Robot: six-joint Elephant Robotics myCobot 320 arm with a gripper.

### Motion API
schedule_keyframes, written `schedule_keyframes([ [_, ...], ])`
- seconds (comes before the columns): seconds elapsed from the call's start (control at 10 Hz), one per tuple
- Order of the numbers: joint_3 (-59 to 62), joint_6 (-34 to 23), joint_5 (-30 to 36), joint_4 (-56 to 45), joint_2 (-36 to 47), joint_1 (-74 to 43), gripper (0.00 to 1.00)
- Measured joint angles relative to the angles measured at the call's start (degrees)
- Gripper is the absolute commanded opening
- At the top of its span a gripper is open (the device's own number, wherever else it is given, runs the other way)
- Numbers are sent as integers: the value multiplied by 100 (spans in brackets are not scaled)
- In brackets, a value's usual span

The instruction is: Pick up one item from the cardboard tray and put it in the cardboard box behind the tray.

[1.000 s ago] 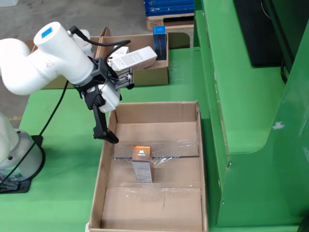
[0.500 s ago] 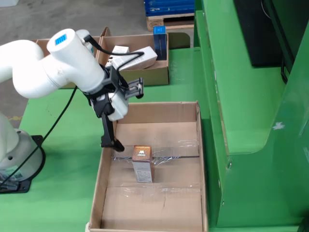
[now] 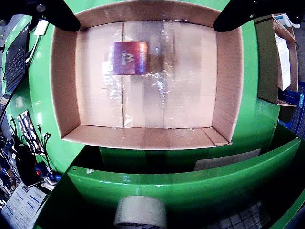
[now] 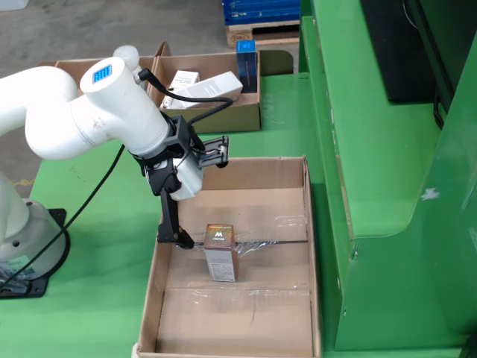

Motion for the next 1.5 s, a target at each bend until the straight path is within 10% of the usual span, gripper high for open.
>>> schedule_keyframes([
  [1.5, 984, -246, 229, 9, -1406, -176, 100],
])
